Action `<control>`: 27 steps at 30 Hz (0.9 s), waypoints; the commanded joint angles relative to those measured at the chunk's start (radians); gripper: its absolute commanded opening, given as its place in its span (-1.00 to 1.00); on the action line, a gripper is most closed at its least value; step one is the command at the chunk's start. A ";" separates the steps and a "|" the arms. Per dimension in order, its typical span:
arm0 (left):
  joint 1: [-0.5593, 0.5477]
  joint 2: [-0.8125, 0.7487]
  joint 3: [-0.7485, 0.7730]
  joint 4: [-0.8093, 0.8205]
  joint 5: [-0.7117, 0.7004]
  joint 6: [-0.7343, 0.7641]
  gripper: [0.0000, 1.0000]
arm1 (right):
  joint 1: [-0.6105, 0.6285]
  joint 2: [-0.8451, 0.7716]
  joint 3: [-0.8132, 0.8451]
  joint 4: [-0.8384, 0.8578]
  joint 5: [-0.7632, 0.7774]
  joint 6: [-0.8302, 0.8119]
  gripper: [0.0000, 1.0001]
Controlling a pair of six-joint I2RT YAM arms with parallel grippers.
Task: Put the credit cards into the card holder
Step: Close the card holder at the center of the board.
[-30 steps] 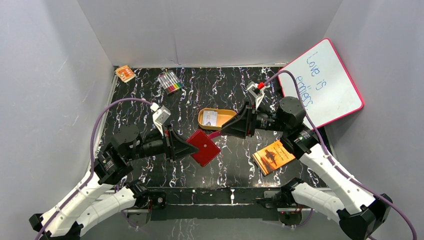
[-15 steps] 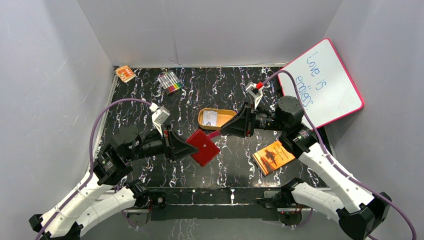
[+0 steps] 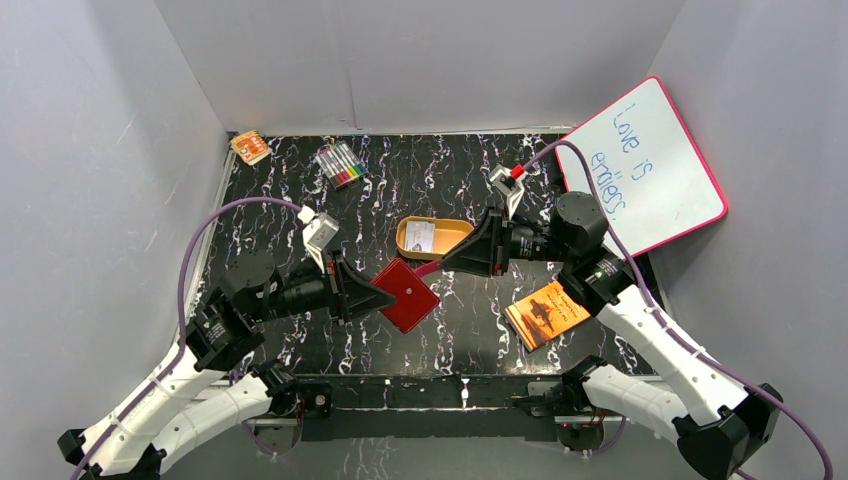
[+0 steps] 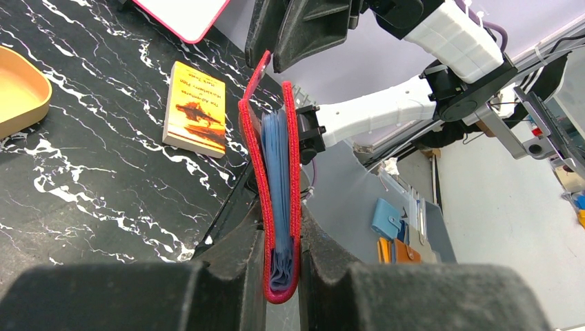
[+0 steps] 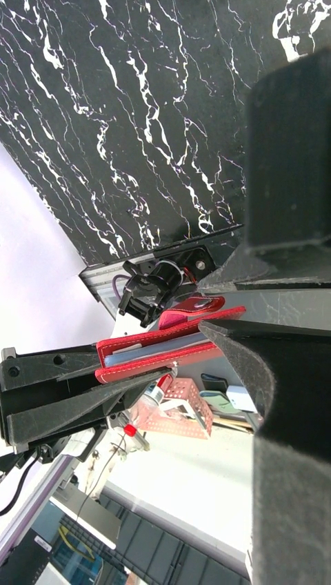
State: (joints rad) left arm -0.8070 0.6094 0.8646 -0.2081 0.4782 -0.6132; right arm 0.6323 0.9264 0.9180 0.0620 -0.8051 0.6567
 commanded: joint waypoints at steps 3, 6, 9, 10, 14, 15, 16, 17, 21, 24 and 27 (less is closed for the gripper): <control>0.001 -0.014 0.004 0.046 0.005 0.001 -1.00 | 0.001 -0.001 0.012 0.083 -0.031 0.027 -0.68; 0.001 -0.015 0.004 0.036 -0.001 0.009 -1.00 | 0.001 0.002 0.012 0.091 -0.037 0.032 -0.88; 0.000 -0.015 0.003 0.029 -0.004 0.012 -1.00 | 0.000 0.001 0.017 0.089 -0.035 0.030 -1.00; 0.001 -0.014 0.005 0.024 -0.009 0.014 -1.00 | 0.001 -0.001 0.021 0.083 -0.033 0.027 -1.00; 0.001 -0.001 0.027 -0.026 -0.047 0.033 -1.00 | 0.000 0.008 0.112 -0.048 -0.011 -0.065 -1.00; 0.001 0.005 0.036 -0.043 -0.061 0.040 -1.00 | 0.001 0.018 0.140 -0.104 -0.004 -0.112 -1.00; 0.000 0.013 0.049 -0.061 -0.081 0.046 -1.00 | 0.001 0.025 0.170 -0.147 -0.002 -0.146 -1.00; 0.001 0.019 0.061 -0.081 -0.107 0.052 -1.00 | 0.001 0.032 0.194 -0.181 -0.001 -0.175 -1.00; 0.001 0.031 0.090 -0.120 -0.190 0.061 -1.00 | 0.000 0.065 0.278 -0.302 0.000 -0.280 -1.00; 0.001 0.044 0.103 -0.124 -0.211 0.053 -1.00 | 0.000 0.083 0.313 -0.346 -0.013 -0.324 -1.00; 0.000 0.072 0.123 -0.134 -0.220 0.045 -1.00 | 0.000 0.096 0.336 -0.365 -0.026 -0.347 -1.00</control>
State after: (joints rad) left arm -0.8078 0.6586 0.9398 -0.2878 0.3164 -0.5755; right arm 0.6365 1.0176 1.1744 -0.2443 -0.8108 0.4042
